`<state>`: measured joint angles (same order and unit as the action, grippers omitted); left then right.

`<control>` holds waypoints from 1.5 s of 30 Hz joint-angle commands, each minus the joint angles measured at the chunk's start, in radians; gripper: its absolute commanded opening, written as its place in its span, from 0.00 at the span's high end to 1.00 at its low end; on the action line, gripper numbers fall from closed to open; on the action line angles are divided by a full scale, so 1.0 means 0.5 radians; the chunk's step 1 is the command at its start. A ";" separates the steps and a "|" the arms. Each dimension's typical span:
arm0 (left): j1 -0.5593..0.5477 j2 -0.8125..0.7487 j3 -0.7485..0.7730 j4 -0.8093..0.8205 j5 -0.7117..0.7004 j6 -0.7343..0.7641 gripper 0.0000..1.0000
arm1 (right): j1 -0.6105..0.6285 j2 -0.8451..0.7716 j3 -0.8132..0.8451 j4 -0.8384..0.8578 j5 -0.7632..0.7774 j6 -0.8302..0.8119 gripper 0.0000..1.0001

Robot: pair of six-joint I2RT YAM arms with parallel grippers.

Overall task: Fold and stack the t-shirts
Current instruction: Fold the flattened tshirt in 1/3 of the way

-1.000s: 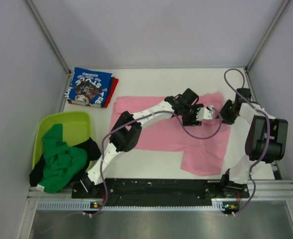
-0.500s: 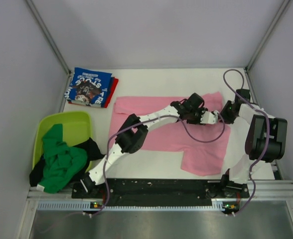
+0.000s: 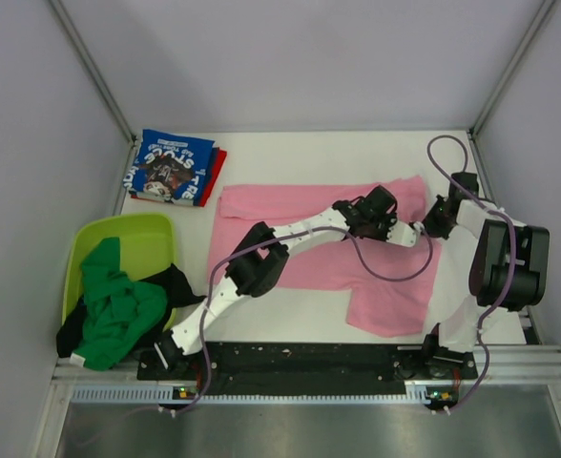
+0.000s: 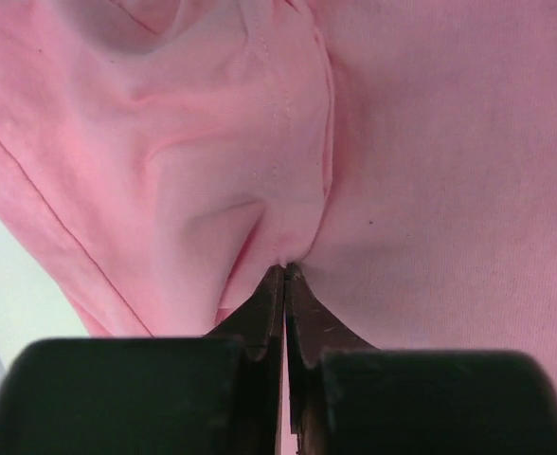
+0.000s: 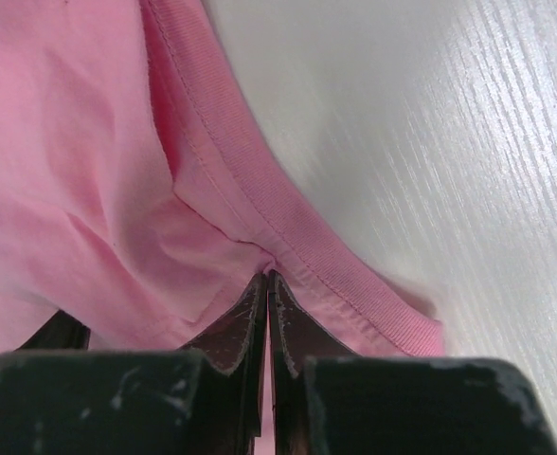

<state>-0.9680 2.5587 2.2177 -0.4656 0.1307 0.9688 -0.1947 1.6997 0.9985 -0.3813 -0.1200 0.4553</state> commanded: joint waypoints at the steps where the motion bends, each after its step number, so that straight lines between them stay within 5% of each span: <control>1: -0.006 0.024 0.071 0.057 -0.087 0.029 1.00 | -0.015 -0.031 -0.012 0.048 0.099 -0.003 1.00; 19: 0.092 -0.356 0.013 -0.406 0.389 -0.045 1.00 | -0.015 -0.699 -0.331 -0.041 0.280 0.080 1.00; 35: 0.117 -0.408 -0.177 -0.593 0.505 0.090 1.00 | -0.015 -0.761 -0.595 0.069 0.194 0.154 1.00; 45: 0.120 -0.473 -0.128 -0.729 0.678 0.106 1.00 | -0.015 -1.162 -0.620 -0.096 0.277 0.157 1.00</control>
<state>-0.9169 2.4062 2.1277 -0.7712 0.4160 1.0042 -0.1947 1.2190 0.6884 -0.4023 -0.0257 0.5282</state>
